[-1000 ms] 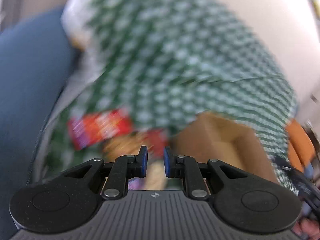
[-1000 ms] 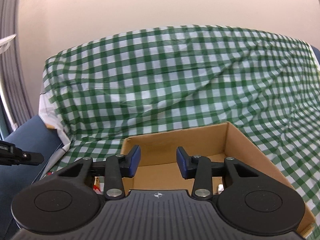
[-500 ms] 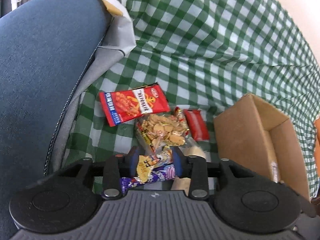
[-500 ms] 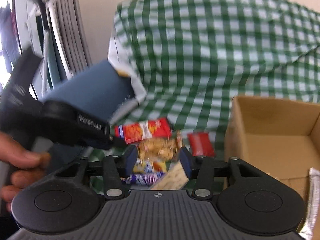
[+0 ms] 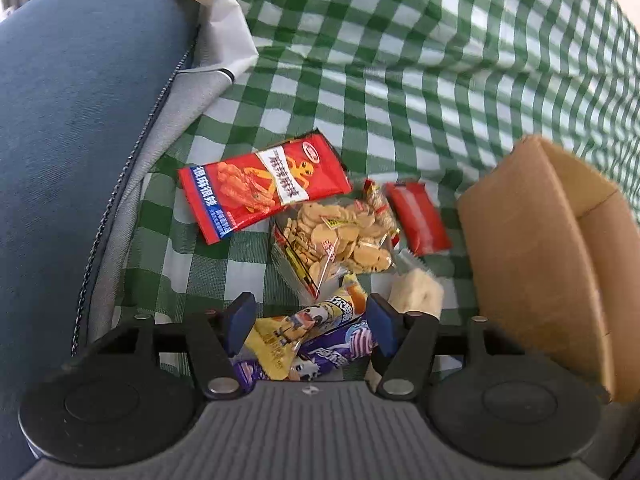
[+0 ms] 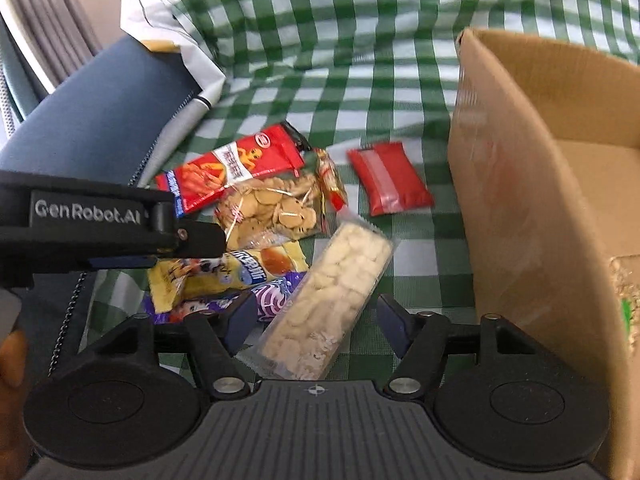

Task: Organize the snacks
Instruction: 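Grasp the yellow wrapped bar with the left tool while the right tool grasps the clear cracker bar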

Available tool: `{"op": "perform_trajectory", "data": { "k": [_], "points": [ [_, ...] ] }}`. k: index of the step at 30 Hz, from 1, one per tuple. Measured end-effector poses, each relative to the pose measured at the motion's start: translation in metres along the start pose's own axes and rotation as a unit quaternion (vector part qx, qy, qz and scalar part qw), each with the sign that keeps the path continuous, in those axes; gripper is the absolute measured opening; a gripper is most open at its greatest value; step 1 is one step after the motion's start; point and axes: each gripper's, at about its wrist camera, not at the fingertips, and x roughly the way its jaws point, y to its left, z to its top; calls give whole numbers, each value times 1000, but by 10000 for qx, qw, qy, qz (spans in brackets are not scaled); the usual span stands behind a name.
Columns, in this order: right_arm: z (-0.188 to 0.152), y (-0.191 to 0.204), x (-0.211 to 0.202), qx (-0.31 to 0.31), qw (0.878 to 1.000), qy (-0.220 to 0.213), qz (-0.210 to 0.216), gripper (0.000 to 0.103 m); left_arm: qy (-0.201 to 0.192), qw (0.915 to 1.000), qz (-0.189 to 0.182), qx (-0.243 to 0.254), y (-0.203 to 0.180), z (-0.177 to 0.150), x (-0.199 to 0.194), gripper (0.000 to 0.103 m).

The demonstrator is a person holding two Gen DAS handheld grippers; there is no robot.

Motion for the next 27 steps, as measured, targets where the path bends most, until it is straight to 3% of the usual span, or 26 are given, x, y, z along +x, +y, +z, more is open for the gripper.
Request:
{"op": "perform_trajectory", "data": {
  "k": [6,7,8,9,11,14,21,27],
  "points": [
    [-3,-10,12,211,9995,245,-6,66,246,9987,187,409,-7,-5,13,66],
    [-2,-11,14,244,9993,290,20,59,330,9981,210,477,-8,-7,16,66],
    [-4,-12,14,241,9991,338,63,50,414,9974,211,547,-9,-9,17,61],
    [-5,-11,14,207,9991,374,80,48,468,9970,174,596,-9,-11,18,55],
    [-7,-9,13,92,9993,358,53,45,610,9960,28,658,-8,-16,19,25],
    [-10,-7,9,-99,9992,383,14,43,689,9950,-138,704,-7,-22,16,15],
    [-21,-9,-10,-300,9978,560,188,39,644,9945,-398,722,-6,-34,-2,14],
    [-40,-5,-22,-451,9956,788,240,39,1004,9923,-236,680,4,-45,0,14]
  ]
}}
